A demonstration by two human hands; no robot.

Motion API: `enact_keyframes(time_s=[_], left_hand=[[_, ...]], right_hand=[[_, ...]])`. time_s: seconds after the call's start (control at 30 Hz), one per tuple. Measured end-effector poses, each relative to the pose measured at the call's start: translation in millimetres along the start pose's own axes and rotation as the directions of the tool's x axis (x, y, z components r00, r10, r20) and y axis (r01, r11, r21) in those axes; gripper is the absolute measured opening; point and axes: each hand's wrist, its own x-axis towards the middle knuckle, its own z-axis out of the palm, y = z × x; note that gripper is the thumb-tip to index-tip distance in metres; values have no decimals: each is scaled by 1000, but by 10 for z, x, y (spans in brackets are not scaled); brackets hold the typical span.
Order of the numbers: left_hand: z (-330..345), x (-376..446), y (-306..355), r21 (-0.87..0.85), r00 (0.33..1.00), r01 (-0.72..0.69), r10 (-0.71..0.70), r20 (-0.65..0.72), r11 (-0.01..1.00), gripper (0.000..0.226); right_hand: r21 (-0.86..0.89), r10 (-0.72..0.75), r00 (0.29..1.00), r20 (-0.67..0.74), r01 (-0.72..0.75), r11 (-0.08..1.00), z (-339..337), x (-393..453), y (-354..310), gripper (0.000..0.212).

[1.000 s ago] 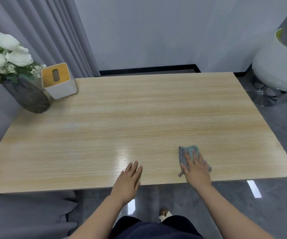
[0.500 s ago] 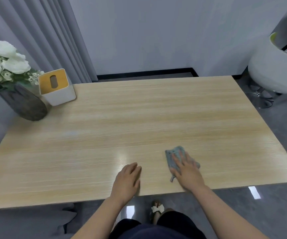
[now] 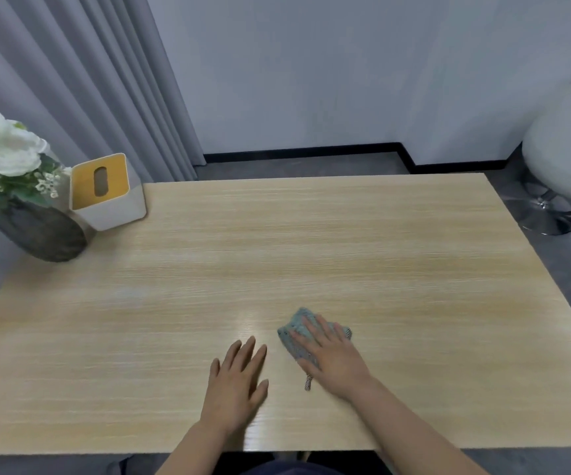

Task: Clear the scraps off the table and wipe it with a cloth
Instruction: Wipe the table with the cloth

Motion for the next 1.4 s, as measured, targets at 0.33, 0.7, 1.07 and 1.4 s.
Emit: enact_keyframes(time_s=[0.33, 0.7, 1.07, 1.4], left_hand=[[-366, 442, 11, -46, 1000, 12, -11, 16, 999, 59], [-296, 439, -73, -25, 997, -8, 10, 77, 1000, 67], [-308, 432, -109, -36, 995, -24, 27, 94, 999, 67], [-314, 415, -122, -28, 996, -40, 42, 82, 999, 60]], right_hand=[[165, 303, 929, -212, -272, 948, -16, 222, 229, 93], [230, 395, 906, -151, -356, 906, -215, 235, 724, 51], [120, -75, 993, -95, 86, 989, -199, 523, -85, 65], [252, 521, 846, -113, -483, 839, -293, 515, 401, 56]])
